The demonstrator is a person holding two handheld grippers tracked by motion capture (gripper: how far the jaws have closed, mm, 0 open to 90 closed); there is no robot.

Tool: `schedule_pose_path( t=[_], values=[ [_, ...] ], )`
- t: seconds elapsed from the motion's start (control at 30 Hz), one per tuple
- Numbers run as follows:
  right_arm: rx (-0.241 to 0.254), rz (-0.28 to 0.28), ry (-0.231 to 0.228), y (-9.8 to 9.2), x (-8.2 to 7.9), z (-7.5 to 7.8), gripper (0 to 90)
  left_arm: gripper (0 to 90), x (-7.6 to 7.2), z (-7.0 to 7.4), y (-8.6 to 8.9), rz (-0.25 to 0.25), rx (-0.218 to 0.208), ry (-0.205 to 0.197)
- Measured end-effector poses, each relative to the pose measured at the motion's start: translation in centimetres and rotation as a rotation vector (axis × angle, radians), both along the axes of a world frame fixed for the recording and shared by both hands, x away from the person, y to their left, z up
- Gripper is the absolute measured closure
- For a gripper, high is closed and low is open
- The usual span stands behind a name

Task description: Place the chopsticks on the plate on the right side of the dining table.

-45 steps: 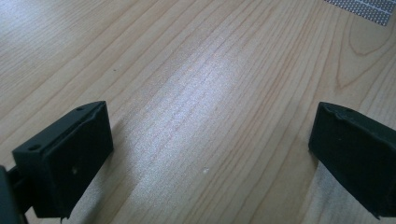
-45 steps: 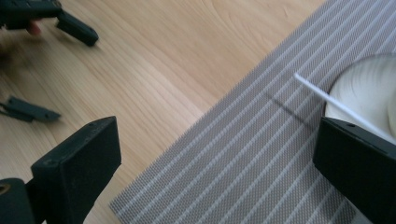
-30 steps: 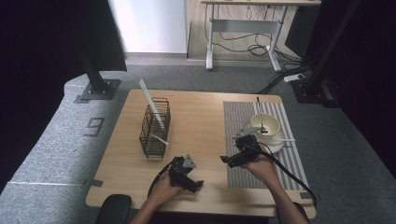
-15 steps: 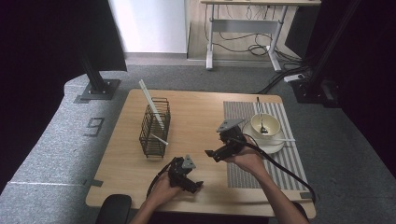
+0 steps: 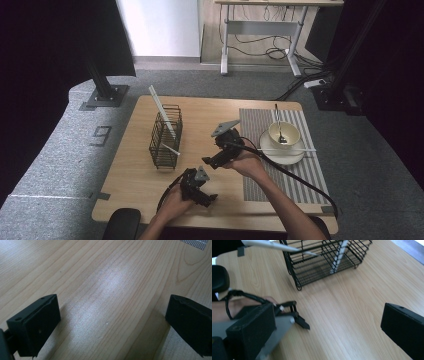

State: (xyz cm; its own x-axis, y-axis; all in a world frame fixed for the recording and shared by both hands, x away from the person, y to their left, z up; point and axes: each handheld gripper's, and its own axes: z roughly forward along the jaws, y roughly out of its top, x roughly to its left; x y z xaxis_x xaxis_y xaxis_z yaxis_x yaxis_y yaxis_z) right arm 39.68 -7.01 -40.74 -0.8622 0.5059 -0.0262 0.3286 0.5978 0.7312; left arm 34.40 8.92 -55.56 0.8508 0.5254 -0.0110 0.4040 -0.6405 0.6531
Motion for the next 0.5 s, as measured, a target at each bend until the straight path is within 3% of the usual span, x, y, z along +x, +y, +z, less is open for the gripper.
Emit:
schedule_pose_path(
  t=[0.4,0.5],
  values=[
    [-0.006,0.055,-0.034,4.6,0.9,0.0,0.0,0.0,0.0,0.0,0.0,-0.001,0.000,0.001],
    [0.017,0.077,-0.032,5.5,1.1,-0.3,0.5,0.0,0.0,0.0,0.0,0.004,-0.003,0.003]
  ],
)
